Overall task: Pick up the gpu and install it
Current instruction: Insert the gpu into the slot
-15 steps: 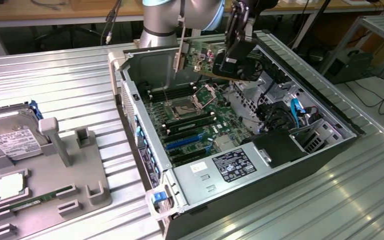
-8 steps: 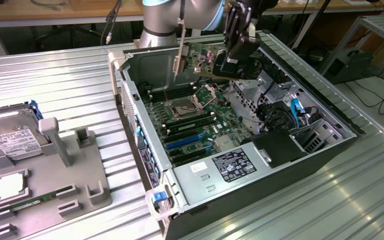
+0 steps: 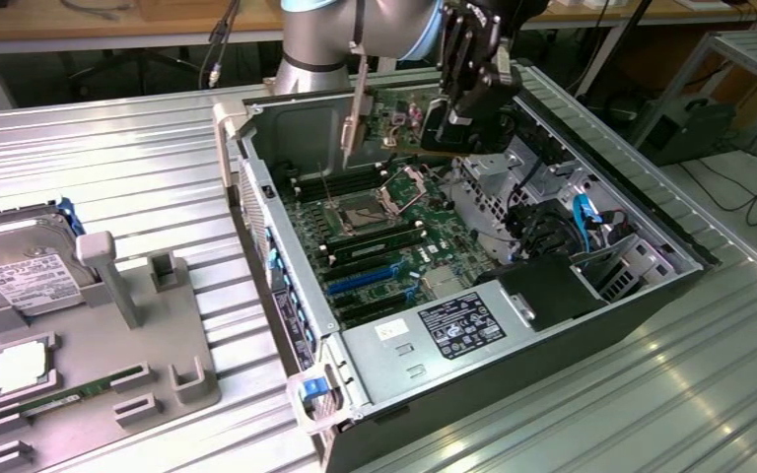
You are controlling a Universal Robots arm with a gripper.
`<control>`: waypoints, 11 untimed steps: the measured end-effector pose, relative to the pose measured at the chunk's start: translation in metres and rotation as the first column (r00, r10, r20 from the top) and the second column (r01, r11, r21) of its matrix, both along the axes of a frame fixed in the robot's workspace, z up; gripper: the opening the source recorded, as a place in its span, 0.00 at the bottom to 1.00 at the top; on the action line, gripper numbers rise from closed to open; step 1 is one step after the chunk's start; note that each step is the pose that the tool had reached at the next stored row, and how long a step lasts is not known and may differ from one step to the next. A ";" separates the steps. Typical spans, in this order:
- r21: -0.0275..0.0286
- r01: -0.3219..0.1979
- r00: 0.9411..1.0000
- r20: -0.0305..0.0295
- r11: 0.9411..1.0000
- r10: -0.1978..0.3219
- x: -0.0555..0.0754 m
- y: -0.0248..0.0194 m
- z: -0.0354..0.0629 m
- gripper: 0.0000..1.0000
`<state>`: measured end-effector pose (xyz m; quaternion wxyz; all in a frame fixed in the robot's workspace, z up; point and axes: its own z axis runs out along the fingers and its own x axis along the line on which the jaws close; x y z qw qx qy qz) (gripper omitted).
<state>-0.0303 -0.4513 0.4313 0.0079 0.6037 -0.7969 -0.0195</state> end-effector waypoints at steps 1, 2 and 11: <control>0.000 -0.013 1.000 0.000 1.000 0.013 0.000 0.0000 0.0000 0.28; 0.000 -0.029 1.000 0.000 1.000 0.029 0.000 0.0000 0.0001 0.28; 0.001 -0.159 0.987 0.000 0.987 0.159 0.000 0.0000 0.0000 0.28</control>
